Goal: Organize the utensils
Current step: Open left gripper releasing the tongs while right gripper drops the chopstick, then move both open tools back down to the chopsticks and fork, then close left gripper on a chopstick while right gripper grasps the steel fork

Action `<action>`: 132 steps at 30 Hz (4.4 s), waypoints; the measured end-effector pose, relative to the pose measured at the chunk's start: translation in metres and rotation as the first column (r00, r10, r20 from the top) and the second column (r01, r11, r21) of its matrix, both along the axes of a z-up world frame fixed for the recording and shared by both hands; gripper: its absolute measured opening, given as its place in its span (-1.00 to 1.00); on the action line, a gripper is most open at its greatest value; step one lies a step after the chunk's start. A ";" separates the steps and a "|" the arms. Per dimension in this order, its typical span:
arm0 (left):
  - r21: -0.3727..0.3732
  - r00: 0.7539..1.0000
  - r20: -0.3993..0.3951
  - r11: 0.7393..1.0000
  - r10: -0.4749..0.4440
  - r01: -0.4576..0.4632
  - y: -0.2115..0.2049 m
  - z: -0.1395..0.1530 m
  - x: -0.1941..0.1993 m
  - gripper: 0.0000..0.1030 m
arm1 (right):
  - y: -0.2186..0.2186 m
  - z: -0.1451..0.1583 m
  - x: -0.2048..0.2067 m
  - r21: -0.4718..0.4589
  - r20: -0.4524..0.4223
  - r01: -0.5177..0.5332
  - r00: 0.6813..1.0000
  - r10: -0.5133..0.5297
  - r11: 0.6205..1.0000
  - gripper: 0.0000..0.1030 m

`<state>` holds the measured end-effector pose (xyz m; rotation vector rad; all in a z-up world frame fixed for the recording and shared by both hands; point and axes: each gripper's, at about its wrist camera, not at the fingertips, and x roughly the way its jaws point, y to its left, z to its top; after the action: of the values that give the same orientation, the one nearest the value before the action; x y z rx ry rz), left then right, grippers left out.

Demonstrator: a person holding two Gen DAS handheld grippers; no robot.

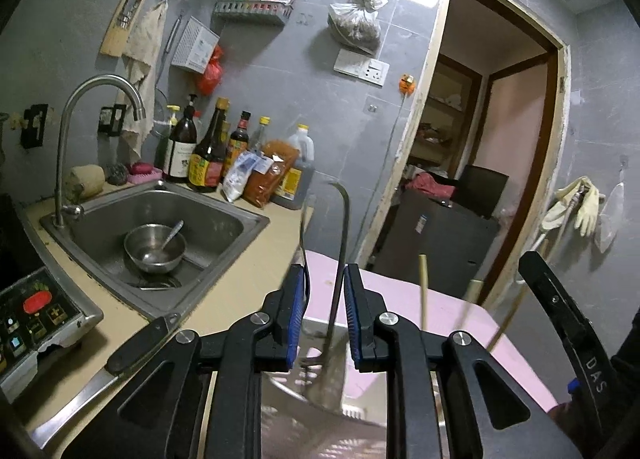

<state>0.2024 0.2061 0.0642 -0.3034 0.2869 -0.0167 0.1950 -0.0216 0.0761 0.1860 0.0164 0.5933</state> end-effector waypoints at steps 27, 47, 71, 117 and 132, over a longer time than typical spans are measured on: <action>0.093 0.980 0.144 0.987 -0.140 0.128 -0.109 0.056 -0.033 0.84 | -0.127 0.052 -0.037 -0.077 0.081 0.189 0.980 -0.182 0.979 0.64; 0.193 0.965 0.021 0.948 -0.262 0.253 -0.207 0.012 -0.017 0.95 | -0.211 0.014 -0.046 -0.182 0.039 0.340 0.940 -0.339 0.923 1.00; 0.172 0.840 -0.413 0.876 -0.351 0.451 -0.259 -0.074 0.048 0.85 | -0.225 -0.067 0.003 -0.421 -0.393 0.129 0.866 -0.309 0.898 -0.04; -0.080 0.614 -0.676 0.869 -0.407 0.488 -0.245 -0.111 0.117 -0.90 | -0.185 -0.112 0.040 -0.527 -0.609 -0.127 0.746 -0.269 0.840 -0.44; -0.058 0.557 -0.726 0.844 -0.402 0.533 -0.238 -0.096 0.091 -0.89 | -0.174 -0.115 0.048 -0.535 -0.620 -0.138 0.734 -0.276 0.834 -0.45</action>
<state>0.2936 -0.0315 -0.0319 -0.0318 1.1633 -0.4212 0.2426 -0.1958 -0.0394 -0.1769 0.9007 0.3880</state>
